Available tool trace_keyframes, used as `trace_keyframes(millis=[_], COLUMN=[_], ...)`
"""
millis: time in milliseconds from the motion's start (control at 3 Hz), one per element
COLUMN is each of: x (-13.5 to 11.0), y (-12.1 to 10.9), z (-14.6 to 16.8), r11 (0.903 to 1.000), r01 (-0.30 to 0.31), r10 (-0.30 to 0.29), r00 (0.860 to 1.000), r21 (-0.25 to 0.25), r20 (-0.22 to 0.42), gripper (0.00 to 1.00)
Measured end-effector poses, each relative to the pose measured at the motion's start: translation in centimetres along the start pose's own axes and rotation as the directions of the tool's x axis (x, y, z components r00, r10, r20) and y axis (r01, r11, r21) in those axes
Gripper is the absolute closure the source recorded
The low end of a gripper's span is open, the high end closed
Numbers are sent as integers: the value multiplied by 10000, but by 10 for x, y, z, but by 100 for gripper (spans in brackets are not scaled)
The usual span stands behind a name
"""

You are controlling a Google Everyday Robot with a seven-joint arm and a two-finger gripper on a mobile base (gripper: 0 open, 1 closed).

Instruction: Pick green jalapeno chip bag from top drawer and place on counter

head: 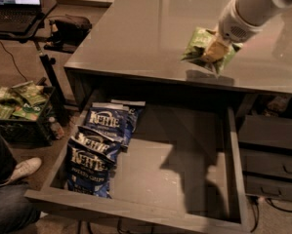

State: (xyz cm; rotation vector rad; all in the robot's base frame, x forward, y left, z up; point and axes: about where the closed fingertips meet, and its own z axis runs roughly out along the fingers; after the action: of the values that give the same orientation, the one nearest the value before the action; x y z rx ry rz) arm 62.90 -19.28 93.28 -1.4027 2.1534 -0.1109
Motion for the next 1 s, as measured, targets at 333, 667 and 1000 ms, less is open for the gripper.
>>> trace_keyframes(millis=[333, 667, 1000], x=[-19, -39, -54], y=[-26, -44, -49], z=[17, 36, 70], r11=[9994, 9974, 9927], r01=[324, 648, 811], r10=[-323, -640, -781], r00=[9994, 9976, 9963], r21=[-118, -315, -893], r20=[125, 264, 364], gripper=[100, 100, 100])
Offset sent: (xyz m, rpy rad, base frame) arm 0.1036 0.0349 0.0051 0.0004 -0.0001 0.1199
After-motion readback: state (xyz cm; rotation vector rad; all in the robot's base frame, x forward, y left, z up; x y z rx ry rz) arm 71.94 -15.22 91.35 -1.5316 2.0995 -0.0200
